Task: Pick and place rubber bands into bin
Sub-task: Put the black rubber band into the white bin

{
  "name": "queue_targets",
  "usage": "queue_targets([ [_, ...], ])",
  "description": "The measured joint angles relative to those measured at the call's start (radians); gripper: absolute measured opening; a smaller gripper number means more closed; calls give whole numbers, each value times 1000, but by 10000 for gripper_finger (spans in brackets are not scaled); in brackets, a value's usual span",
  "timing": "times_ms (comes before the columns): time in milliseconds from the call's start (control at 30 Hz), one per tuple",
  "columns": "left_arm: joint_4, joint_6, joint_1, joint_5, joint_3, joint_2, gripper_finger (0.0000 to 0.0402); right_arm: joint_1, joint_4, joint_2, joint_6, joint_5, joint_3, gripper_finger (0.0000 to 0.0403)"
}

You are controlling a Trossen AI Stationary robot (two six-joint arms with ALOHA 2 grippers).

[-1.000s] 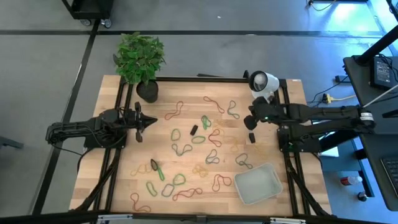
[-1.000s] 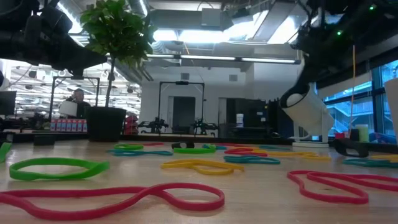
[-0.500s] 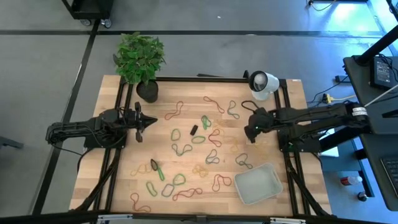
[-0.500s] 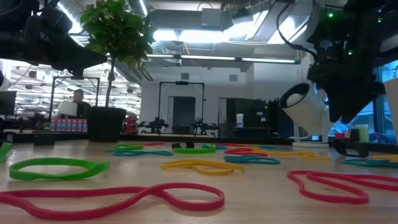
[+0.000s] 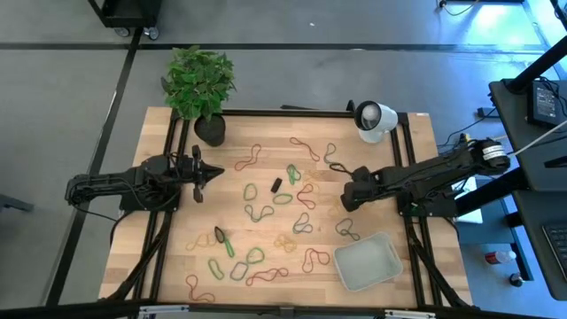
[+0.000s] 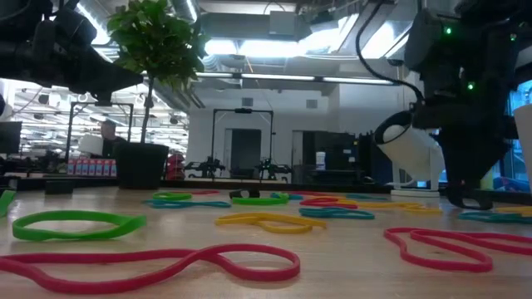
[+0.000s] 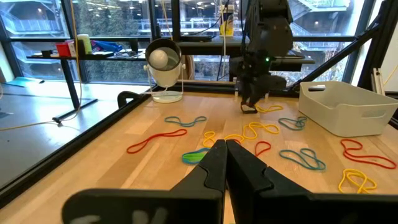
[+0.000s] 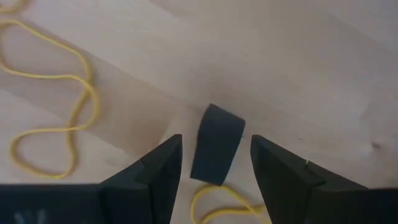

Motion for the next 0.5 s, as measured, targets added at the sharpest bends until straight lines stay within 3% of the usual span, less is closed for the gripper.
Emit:
queue_targets([
  [233,0,0,0,0,0,0,4,1,37,93,6,-1,0,169],
  [500,0,0,0,0,0,0,4,1,53,106,0,2,0,20],
])
